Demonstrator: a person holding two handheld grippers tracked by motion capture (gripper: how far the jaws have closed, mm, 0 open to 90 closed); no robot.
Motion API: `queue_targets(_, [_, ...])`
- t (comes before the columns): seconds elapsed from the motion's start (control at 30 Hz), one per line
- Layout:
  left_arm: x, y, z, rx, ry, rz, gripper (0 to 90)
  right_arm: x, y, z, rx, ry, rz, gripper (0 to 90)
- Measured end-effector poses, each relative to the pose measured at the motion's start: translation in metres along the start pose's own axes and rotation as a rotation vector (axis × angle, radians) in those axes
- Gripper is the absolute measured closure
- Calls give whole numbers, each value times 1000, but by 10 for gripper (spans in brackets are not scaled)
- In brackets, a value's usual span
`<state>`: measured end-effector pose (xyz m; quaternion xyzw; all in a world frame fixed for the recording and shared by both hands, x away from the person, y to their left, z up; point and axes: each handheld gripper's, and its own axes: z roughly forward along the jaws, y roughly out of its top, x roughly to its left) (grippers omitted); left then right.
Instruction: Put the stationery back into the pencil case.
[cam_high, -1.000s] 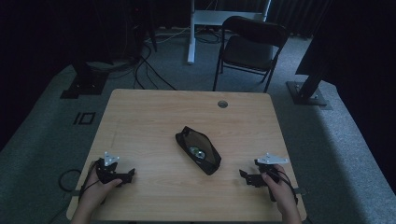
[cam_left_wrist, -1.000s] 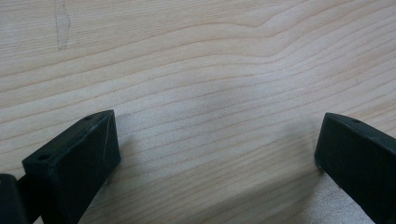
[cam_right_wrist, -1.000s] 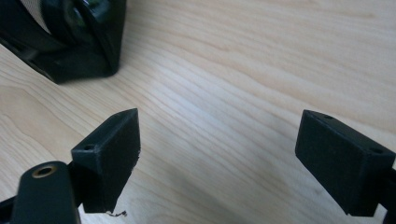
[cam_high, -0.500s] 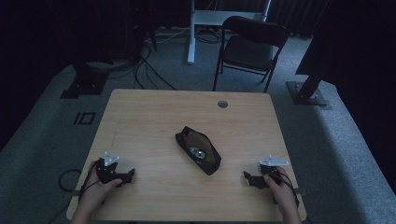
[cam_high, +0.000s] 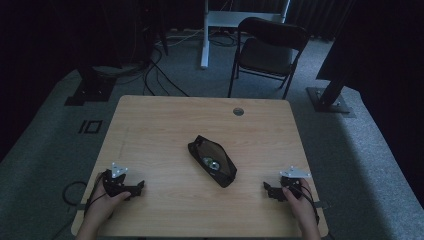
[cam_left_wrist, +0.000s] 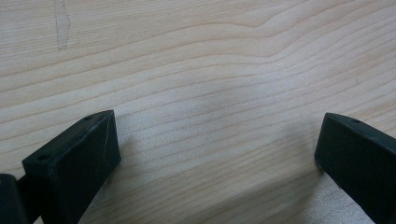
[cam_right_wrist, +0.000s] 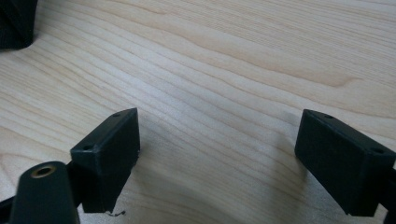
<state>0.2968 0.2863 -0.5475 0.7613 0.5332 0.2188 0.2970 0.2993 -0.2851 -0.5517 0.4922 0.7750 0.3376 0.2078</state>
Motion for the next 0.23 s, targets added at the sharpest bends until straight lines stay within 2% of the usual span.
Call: queue_targets(0.23, [0,0,0,0,0,0,2,0,0,0,0,-2,1,131])
